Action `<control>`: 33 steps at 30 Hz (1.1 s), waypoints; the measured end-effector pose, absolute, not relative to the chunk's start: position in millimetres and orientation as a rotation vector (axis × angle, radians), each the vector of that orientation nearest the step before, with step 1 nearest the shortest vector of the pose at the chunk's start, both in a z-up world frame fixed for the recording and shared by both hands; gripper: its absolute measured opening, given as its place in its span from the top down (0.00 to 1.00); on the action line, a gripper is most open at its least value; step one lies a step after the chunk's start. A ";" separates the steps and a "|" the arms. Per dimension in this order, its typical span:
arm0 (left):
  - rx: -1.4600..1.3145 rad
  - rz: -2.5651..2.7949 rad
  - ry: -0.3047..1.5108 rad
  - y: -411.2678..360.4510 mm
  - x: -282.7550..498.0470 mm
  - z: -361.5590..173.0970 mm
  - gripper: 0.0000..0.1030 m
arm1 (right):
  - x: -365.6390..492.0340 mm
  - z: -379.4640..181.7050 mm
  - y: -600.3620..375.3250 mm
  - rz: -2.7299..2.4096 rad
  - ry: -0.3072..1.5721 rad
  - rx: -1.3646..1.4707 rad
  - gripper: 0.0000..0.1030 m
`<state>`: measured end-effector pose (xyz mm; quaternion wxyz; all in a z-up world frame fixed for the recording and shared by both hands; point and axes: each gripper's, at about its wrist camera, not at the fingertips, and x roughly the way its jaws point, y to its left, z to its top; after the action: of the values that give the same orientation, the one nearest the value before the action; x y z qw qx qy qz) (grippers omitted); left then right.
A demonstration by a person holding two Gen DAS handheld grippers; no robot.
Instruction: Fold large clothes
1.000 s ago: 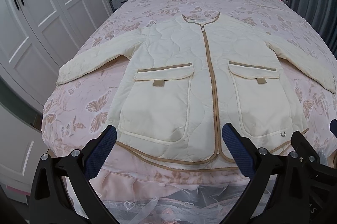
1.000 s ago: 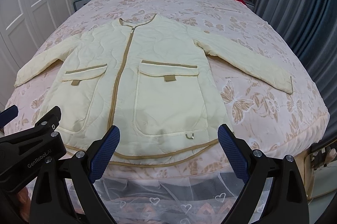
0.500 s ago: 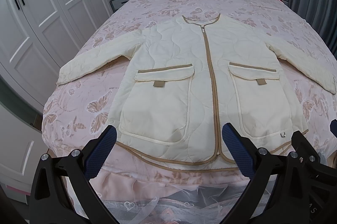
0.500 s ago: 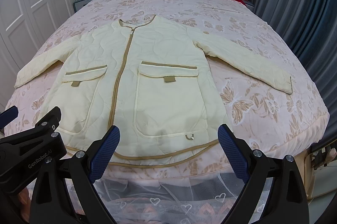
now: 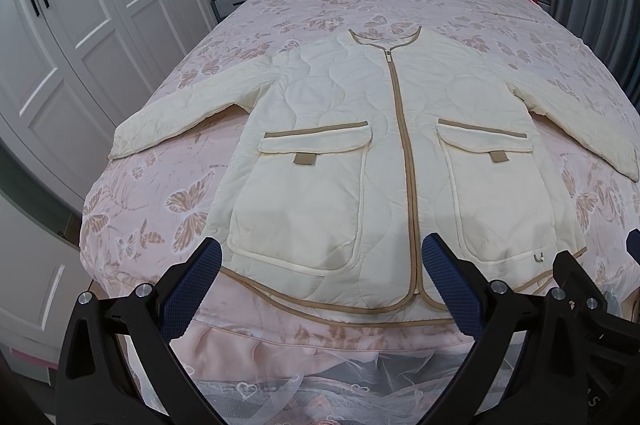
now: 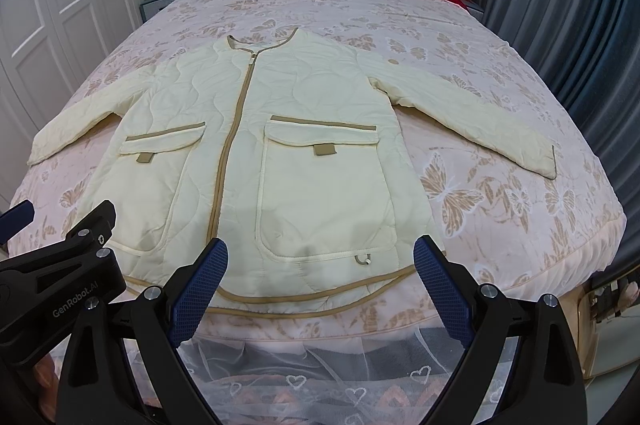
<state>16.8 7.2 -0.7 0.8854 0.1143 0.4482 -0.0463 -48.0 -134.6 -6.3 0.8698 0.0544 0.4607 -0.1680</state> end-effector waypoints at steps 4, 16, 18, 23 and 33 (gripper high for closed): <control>0.237 -0.095 0.931 7.3 16.4 -0.6 0.05 | -48.0 -6.2 -134.7 -0.350 0.963 0.116 0.10; 0.230 -0.088 0.923 10.3 14.2 1.0 0.05 | -45.1 -4.3 -126.9 -0.346 0.958 0.108 0.10; 0.228 -0.086 0.922 11.2 13.6 1.6 0.05 | -45.3 -3.1 -125.5 -0.343 0.957 0.108 0.10; 0.222 -0.079 0.917 15.1 11.6 4.1 0.05 | -47.6 -0.9 -124.2 -0.333 0.952 0.103 0.10; 0.220 -0.070 0.908 17.4 9.7 8.3 0.05 | -48.1 0.0 -123.4 -0.327 0.946 0.101 0.10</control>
<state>9.7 17.4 8.3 0.8923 0.1059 0.4376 -0.0338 -48.1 -123.4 0.0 0.8761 0.0485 0.4533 -0.1567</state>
